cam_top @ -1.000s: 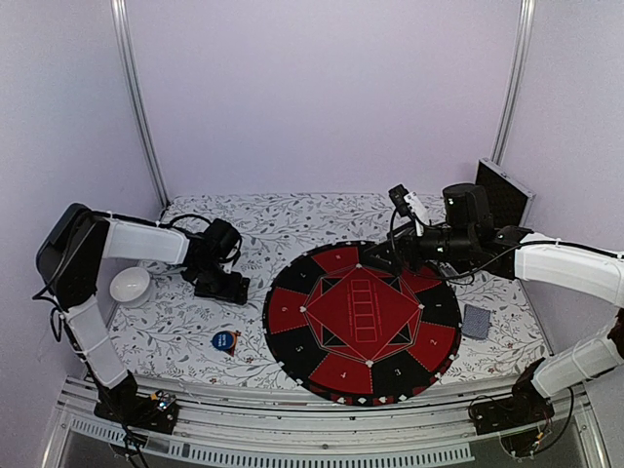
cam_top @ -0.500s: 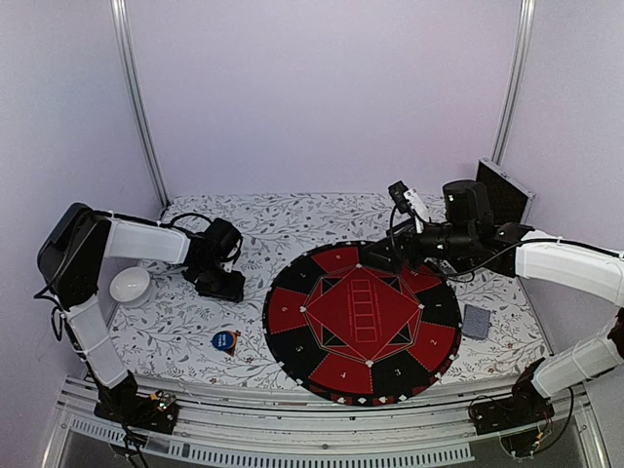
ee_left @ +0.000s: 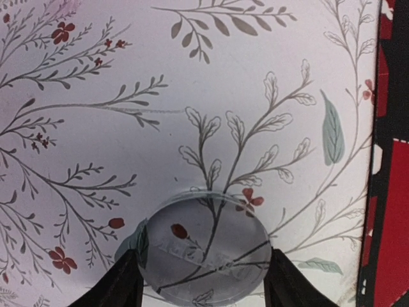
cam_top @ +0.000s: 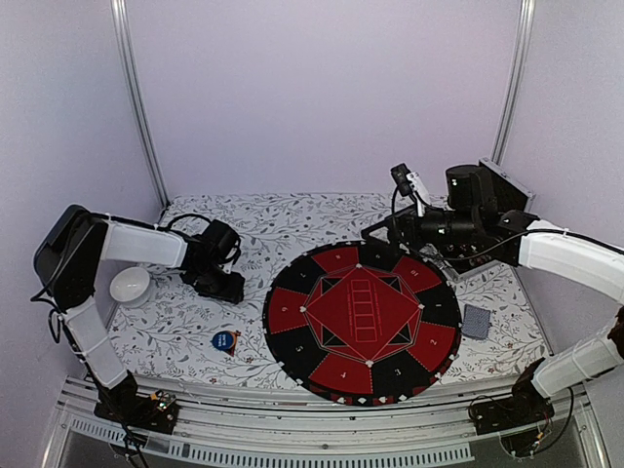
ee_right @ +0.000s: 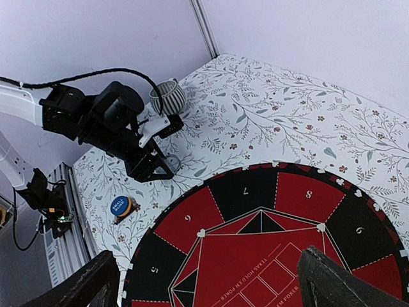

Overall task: Distribute texas hold em gaming equipment
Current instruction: Pick up the all-in button from the center of the board, then place the dealer button in position 7.

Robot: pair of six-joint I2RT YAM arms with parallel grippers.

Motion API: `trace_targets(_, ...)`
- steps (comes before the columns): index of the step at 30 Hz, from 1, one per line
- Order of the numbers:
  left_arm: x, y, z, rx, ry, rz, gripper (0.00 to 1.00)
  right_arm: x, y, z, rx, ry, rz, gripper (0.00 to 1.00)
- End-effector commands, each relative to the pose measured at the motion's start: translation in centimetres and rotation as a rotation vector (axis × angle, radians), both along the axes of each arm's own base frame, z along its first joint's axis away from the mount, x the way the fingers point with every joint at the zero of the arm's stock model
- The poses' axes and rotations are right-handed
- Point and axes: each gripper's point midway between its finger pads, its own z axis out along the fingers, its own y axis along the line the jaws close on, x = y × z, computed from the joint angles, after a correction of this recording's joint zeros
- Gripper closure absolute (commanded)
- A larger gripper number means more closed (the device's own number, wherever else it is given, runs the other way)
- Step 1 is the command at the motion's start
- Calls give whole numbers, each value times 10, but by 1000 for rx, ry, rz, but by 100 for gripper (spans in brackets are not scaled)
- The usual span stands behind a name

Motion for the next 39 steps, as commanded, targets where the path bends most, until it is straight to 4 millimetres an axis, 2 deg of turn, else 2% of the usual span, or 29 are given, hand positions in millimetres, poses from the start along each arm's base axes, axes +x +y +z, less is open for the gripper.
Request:
trace_targets(1, 5, -6, 19, -39, -60, -22, 50, -5, 4, 39, 91, -2, 6, 1)
trace_targets(4, 6, -10, 28, -54, -79, -36, 51, -9, 0, 53, 143, -10, -13, 1)
trace_targets(12, 2, -15, 54, -50, -122, -62, 50, -17, -6, 75, 222, -44, -20, 1)
trace_targets(15, -4, -26, 72, -66, -156, -100, 51, -20, -8, 79, 230, -53, -19, 1)
trace_targets(20, -16, -53, 92, -45, -182, -224, 50, -25, -17, 73, 219, -71, -41, 1)
trace_targets(24, -28, -75, 96, -30, -181, -309, 50, -28, -21, 68, 200, -91, -40, 1)
trace_targets(29, -44, -112, 103, -48, -173, -423, 50, -32, -20, 66, 182, -112, -12, 1)
trace_targets(35, -50, -120, 100, -23, -135, -430, 50, -35, -23, 71, 164, -161, -1, 1)
trace_targets(39, -54, -125, 96, -26, -124, -423, 51, -33, -21, 87, 170, -176, 3, 1)
